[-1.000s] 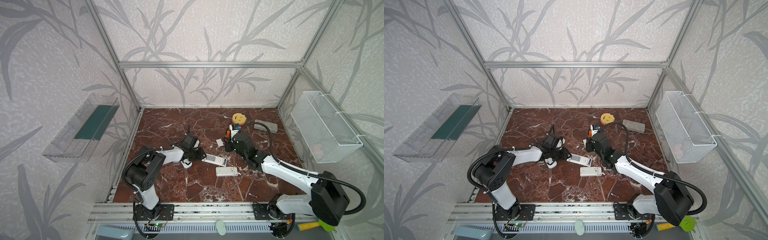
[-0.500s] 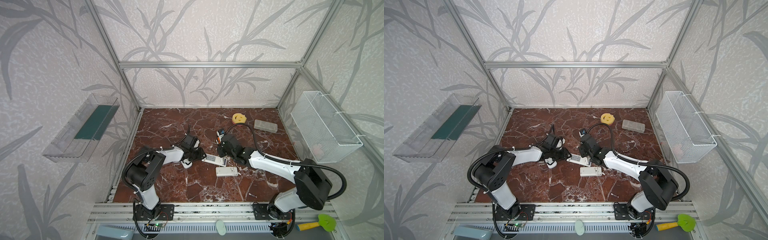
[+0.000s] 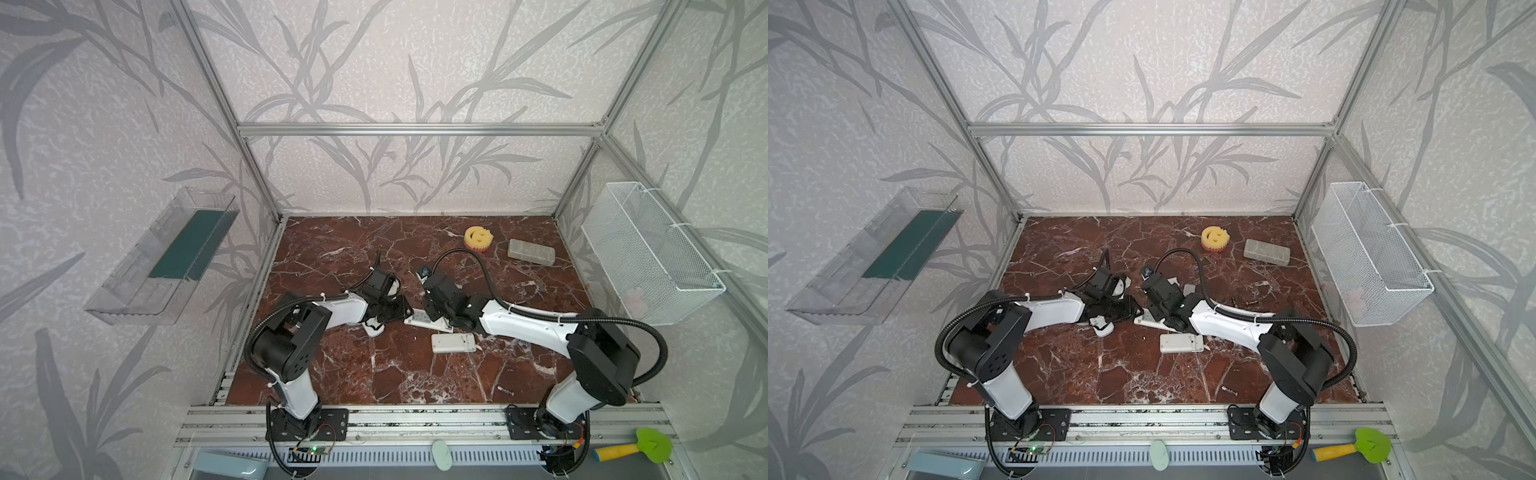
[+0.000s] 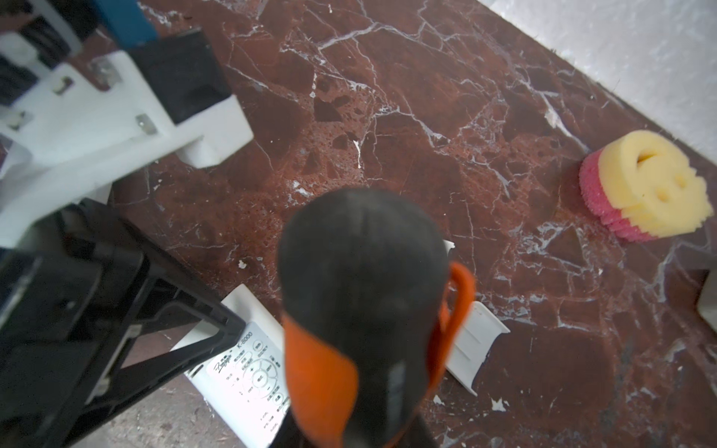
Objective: Unload the batteries from the remote control
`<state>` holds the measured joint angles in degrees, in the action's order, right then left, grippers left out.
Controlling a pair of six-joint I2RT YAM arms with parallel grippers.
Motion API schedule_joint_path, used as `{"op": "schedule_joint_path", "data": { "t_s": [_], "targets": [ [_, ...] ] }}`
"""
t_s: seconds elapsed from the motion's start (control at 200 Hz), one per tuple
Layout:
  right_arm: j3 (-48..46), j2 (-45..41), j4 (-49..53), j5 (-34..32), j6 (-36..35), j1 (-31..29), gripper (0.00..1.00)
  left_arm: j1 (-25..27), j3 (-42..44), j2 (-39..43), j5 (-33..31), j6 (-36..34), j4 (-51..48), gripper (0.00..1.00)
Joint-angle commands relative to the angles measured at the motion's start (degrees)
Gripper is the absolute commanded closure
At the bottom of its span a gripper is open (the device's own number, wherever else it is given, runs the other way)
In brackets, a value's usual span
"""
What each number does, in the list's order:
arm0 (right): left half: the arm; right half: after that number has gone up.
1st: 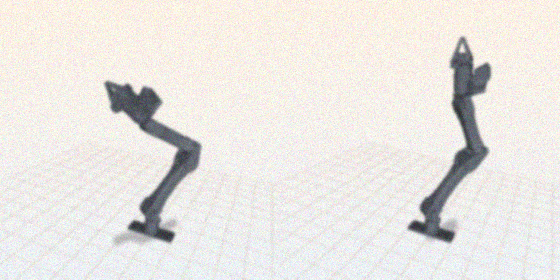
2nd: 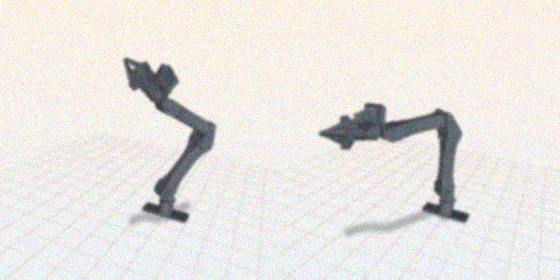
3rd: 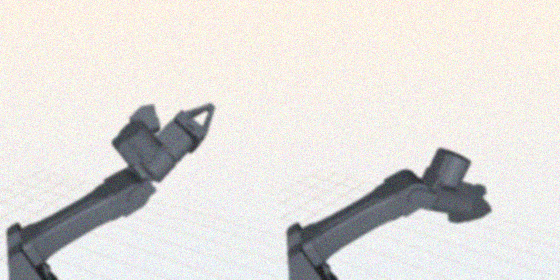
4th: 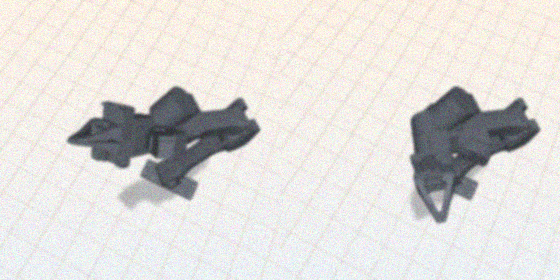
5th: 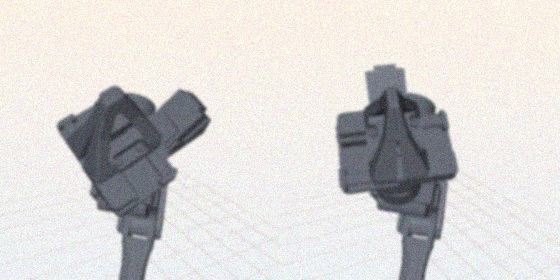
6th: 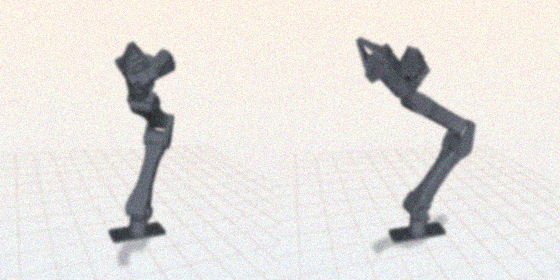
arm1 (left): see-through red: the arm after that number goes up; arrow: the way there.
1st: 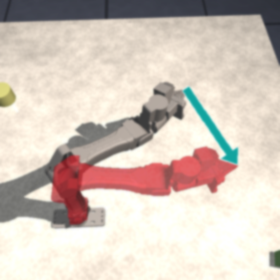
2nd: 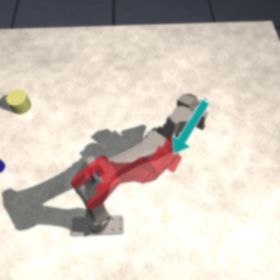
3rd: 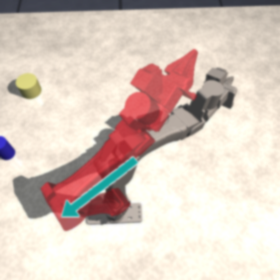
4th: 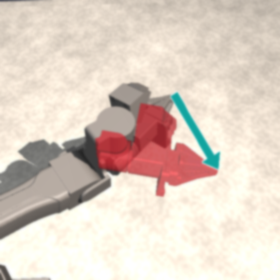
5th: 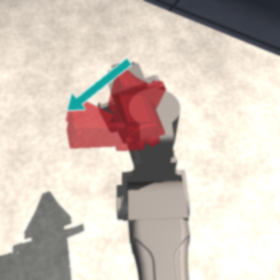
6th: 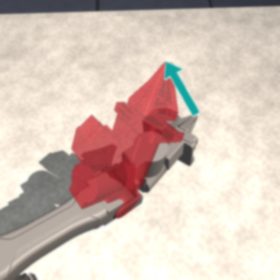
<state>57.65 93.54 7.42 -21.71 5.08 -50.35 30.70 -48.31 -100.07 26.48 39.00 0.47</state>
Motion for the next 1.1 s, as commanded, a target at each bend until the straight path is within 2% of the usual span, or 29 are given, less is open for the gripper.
{"op": "schedule_joint_path", "data": {
  "t_s": [0.0, 0.225, 0.37, 0.76, 1.095],
  "targets": [
    [2.4, 1.8, 3.4, -6.8, -6.4, -2.0, 1.0, 0.4, 1.4, -2.3, -0.9, -0.4, -4.8, 0.66],
    [8.2, 6.1, 8.2, -14.4, -17.1, -5.6, 1.0, 0.5, 1.9, -2.7, -0.8, -0.4, -4.4, 0.66],
    [9.7, 7.2, 9.7, -15.7, -19.2, -5.7, 1.0, 0.5, 2.0, -2.6, -0.7, -0.3, -4.1, 0.66],
    [10.8, 7.6, 8.6, -16.2, -19.0, -5.5, 1.0, 0.5, 2.2, -2.6, -0.4, -0.5, -4.3, 0.66],
    [11.7, 1.2, 10.5, -11.4, -13.0, -5.5, 1.0, 0.4, 2.0, -2.7, -0.1, -0.3, -4.2, 0.66]
  ]
}}
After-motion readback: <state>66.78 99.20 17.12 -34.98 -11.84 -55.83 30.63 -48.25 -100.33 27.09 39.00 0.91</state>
